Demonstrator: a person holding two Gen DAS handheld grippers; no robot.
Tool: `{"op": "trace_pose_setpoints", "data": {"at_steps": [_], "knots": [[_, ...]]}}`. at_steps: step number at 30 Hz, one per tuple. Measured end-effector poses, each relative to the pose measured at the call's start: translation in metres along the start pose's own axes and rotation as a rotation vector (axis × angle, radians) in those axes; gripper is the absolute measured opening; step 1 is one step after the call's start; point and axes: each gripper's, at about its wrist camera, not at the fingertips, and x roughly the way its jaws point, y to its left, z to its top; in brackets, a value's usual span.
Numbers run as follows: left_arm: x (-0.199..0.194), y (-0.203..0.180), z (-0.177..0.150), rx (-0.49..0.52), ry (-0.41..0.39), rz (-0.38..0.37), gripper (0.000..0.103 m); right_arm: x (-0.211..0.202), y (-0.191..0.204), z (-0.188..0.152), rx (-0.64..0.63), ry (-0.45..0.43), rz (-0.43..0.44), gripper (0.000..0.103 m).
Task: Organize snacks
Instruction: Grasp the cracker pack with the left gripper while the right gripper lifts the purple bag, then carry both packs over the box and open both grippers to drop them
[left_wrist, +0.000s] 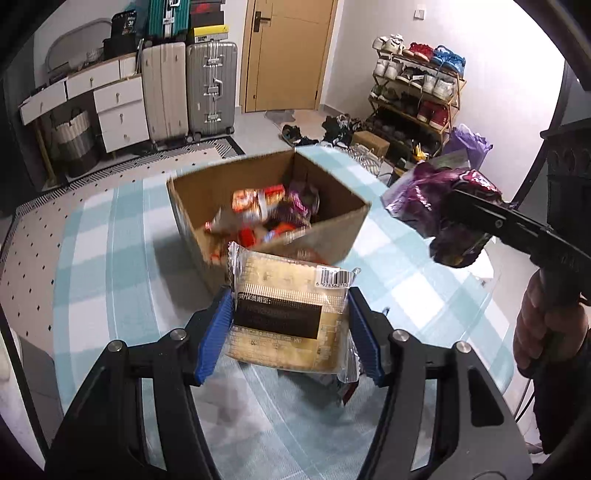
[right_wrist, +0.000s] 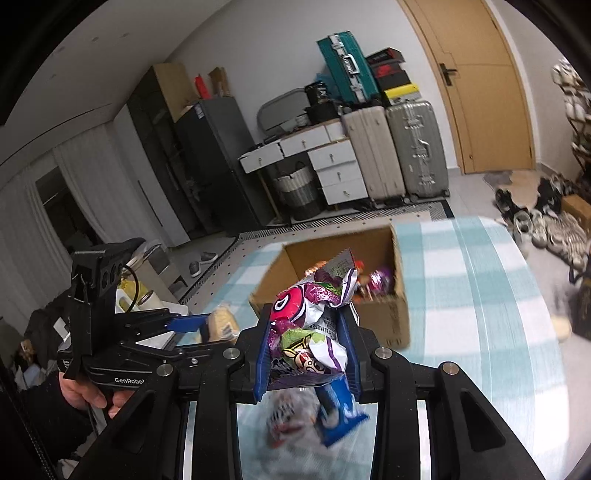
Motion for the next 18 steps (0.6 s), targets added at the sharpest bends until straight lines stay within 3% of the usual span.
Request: {"op": "trace_pose_setpoints", "data": {"at_steps": [8,18], "knots": [[-0.018,0.007,0.057,0.0,-0.051,0.029,0.058,0.017,0.015,0.044,-0.059,-0.009,0.001,0.032],[0.008,0.034,0.113,-0.113,-0.048,-0.044,0.058,0.059,0.007,0.084,-0.065,0.009,-0.026,0.033]]}}
